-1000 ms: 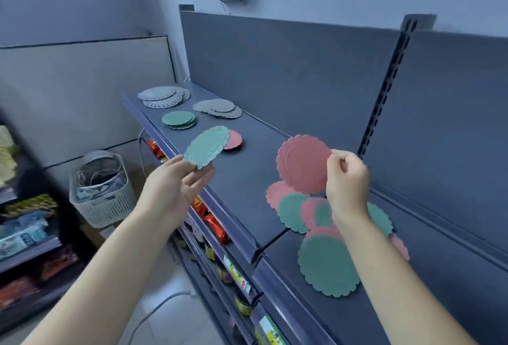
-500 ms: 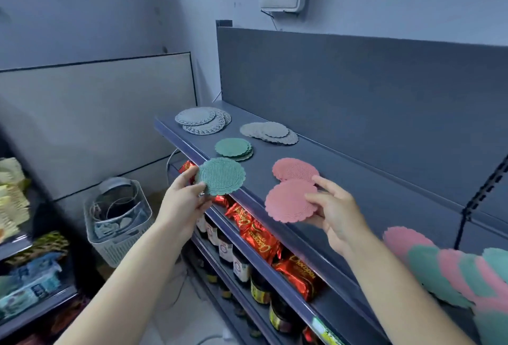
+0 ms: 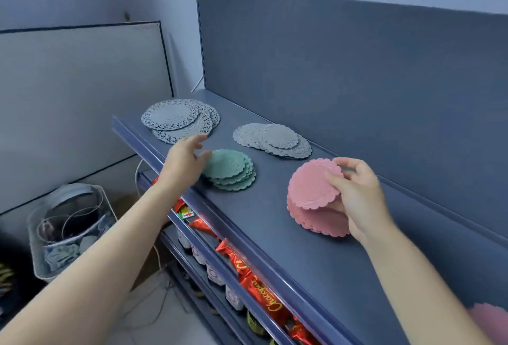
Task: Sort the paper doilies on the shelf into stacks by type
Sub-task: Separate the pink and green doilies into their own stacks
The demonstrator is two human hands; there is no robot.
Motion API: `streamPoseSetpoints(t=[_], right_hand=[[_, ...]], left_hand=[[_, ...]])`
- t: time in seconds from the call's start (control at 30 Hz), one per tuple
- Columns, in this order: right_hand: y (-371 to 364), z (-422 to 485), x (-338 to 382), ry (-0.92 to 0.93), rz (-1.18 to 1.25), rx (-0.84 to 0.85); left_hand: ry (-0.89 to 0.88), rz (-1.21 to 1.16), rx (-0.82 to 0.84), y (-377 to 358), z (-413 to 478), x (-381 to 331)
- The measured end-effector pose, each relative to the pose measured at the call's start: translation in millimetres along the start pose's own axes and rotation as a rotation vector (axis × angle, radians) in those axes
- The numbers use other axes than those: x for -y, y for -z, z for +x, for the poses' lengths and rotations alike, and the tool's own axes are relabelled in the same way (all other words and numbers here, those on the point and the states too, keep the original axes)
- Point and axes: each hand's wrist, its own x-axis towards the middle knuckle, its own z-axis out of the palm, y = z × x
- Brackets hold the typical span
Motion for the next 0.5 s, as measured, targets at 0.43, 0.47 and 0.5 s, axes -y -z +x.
streamPoseSetpoints(t=[0.43, 0.47, 0.5], right_hand=[[34.0, -5.7, -20.3, 0.043, -0.716, -0.354], [36.1, -9.4, -22.8, 0.009, -0.837, -0.351], [37.0, -12.7, -24.3, -0.026, -0.925, -0.344]], left_hand=[[-0.859, 0.269, 0.502, -77.9, -27.1, -102.5], [-0.902, 0.310, 0.528, -85.9, -29.1, -104.9], [-0.941, 0.339, 0.542, -92.7, -29.3, -105.7]])
